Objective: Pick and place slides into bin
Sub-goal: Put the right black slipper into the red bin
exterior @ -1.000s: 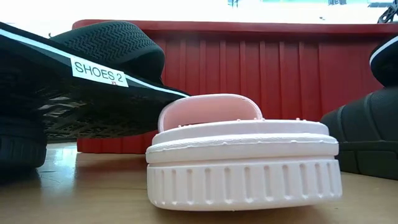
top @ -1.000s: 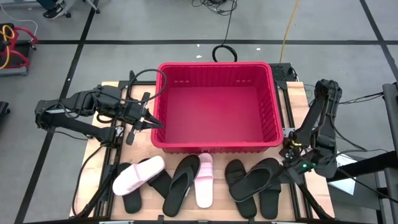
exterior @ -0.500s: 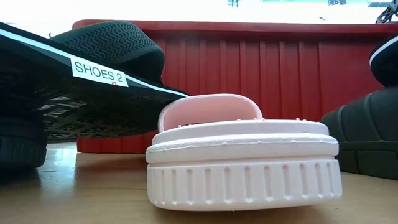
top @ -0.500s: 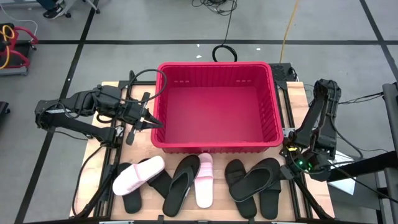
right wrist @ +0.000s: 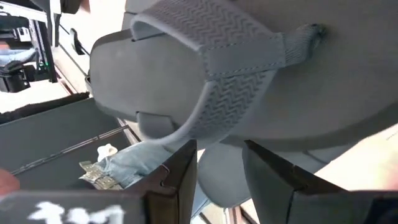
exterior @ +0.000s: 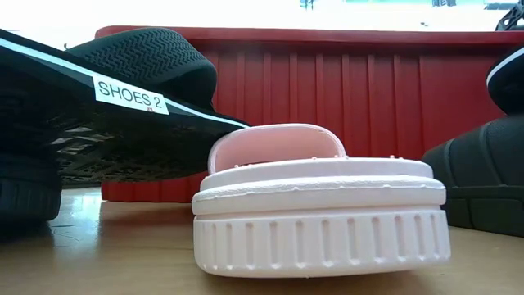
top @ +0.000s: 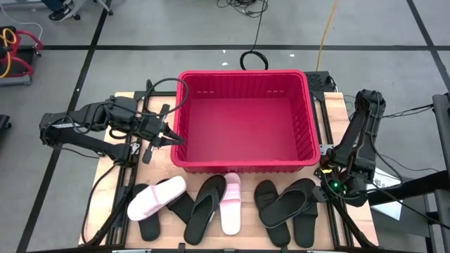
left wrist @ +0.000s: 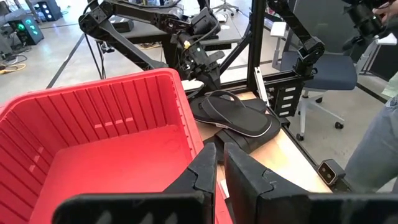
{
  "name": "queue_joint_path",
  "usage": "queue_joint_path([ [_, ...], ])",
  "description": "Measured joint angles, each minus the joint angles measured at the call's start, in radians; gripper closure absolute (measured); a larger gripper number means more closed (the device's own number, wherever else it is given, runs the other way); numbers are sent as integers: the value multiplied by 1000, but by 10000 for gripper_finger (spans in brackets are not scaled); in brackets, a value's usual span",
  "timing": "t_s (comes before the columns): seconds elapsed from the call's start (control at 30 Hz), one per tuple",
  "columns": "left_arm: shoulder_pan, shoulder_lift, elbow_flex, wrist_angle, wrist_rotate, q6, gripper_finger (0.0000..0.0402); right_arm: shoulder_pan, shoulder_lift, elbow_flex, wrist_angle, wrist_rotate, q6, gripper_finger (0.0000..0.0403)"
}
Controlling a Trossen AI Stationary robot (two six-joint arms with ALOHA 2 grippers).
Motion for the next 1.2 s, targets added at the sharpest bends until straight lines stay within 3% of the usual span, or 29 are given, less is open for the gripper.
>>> queue_joint_path([
  [0.17,0,0,0,0,0,0,371,0,0,-31,2,10,-3,285],
  [0.47,0,0,0,0,0,0,371,0,3,-39,-2,161,-48,282],
  [0.67,0,0,0,0,0,0,371,-1,3,-143,156,189,-56,286],
  [0.87,0,0,0,0,0,0,371,-1,3,-250,390,289,-143,282],
  [1.2,0,0,0,0,0,0,371,-1,0,-250,393,288,-137,284],
])
